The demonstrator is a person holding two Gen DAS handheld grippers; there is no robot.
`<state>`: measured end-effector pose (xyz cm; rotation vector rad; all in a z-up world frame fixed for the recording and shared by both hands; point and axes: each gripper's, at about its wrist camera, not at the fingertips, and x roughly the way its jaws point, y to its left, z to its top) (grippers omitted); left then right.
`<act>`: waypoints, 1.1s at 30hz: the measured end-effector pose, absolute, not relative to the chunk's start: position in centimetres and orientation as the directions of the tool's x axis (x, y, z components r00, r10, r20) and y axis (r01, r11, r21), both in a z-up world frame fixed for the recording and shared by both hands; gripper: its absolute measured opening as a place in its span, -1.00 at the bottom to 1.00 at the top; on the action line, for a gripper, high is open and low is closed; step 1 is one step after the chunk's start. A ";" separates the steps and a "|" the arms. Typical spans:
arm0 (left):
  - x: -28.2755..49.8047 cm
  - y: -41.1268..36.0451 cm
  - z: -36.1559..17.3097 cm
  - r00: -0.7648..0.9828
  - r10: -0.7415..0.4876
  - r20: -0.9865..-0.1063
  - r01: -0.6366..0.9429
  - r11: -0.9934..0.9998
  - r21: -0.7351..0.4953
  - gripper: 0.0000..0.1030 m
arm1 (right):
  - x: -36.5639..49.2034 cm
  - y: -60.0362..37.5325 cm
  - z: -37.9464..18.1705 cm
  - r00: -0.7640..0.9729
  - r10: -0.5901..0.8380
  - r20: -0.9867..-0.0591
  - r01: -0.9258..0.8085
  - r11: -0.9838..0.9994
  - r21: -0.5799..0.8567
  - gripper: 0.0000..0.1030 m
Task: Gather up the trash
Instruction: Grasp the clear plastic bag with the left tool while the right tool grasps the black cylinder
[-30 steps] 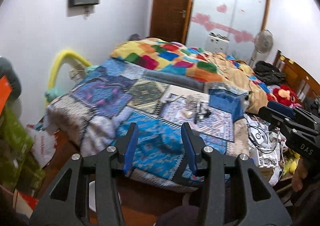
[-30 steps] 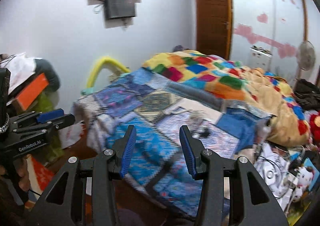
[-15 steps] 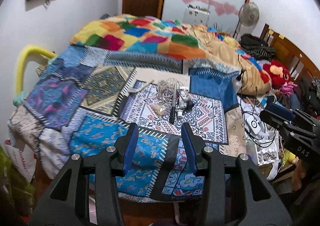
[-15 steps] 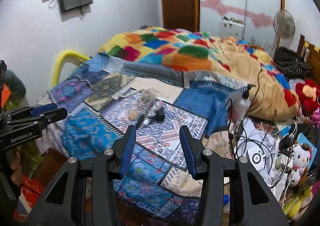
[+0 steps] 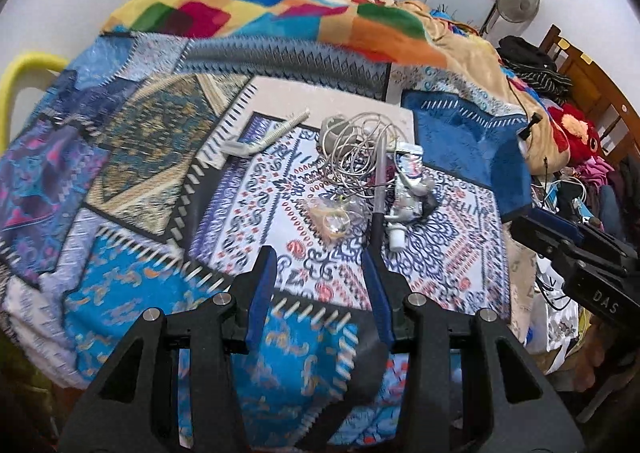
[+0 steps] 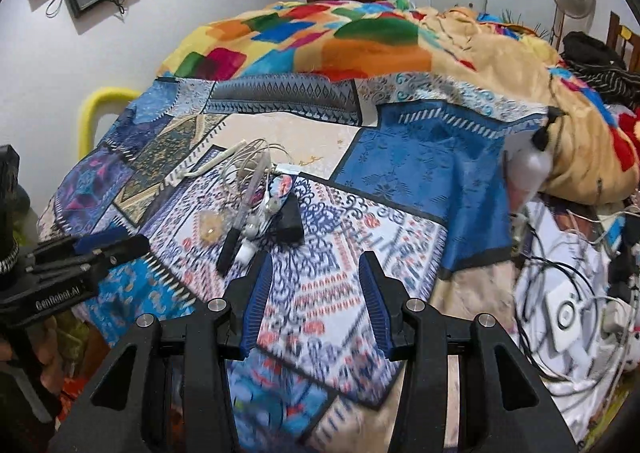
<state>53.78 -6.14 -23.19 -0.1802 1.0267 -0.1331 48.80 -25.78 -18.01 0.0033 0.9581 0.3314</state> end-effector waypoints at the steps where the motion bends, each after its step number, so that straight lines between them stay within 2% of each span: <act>1: 54.4 -6.2 -23.8 0.504 -0.199 -0.841 0.028 0.976 -0.214 -0.15 | 49.6 -25.5 -18.6 0.521 0.278 -0.807 -0.275 0.950 0.150 -0.19; 9: 57.7 -7.1 -27.1 0.491 -0.235 -0.839 0.041 0.968 -0.247 -0.15 | 53.5 -22.9 -22.4 0.460 0.285 -0.841 -0.312 0.939 0.147 -0.19; 14: 58.7 -7.4 -28.3 0.496 -0.216 -0.841 0.030 0.972 -0.232 -0.15 | 54.6 -22.2 -23.7 0.435 0.307 -0.846 -0.319 0.932 0.174 -0.20; 17: 58.7 -7.8 -28.4 0.518 -0.175 -0.838 0.030 0.982 -0.186 -0.16 | 55.0 -21.9 -24.2 0.436 0.310 -0.845 -0.322 0.930 0.175 -0.27; 20: 58.5 -8.2 -28.5 0.532 -0.146 -0.834 0.041 0.988 -0.147 -0.16 | 55.0 -21.5 -24.1 0.436 0.318 -0.842 -0.343 0.924 0.172 -0.46; 22: 58.5 -8.2 -28.5 0.542 -0.143 -0.828 0.040 0.989 -0.145 -0.23 | 54.9 -21.5 -24.0 0.435 0.319 -0.842 -0.340 0.924 0.174 -0.47; 23: 58.6 -8.2 -28.5 0.542 -0.152 -0.826 0.043 0.987 -0.153 -0.42 | 54.8 -21.5 -24.0 0.438 0.316 -0.842 -0.341 0.925 0.169 -0.47; 26: 58.6 -7.8 -28.5 0.529 -0.197 -0.826 0.045 0.978 -0.205 -0.54 | 54.3 -21.7 -24.0 0.441 0.311 -0.842 -0.333 0.928 0.168 -0.47; 33: 56.8 -8.6 -26.4 0.541 -0.206 -0.816 0.072 0.977 -0.200 -0.57 | 52.7 -23.1 -23.2 0.451 0.291 -0.844 -0.303 0.939 0.162 -0.49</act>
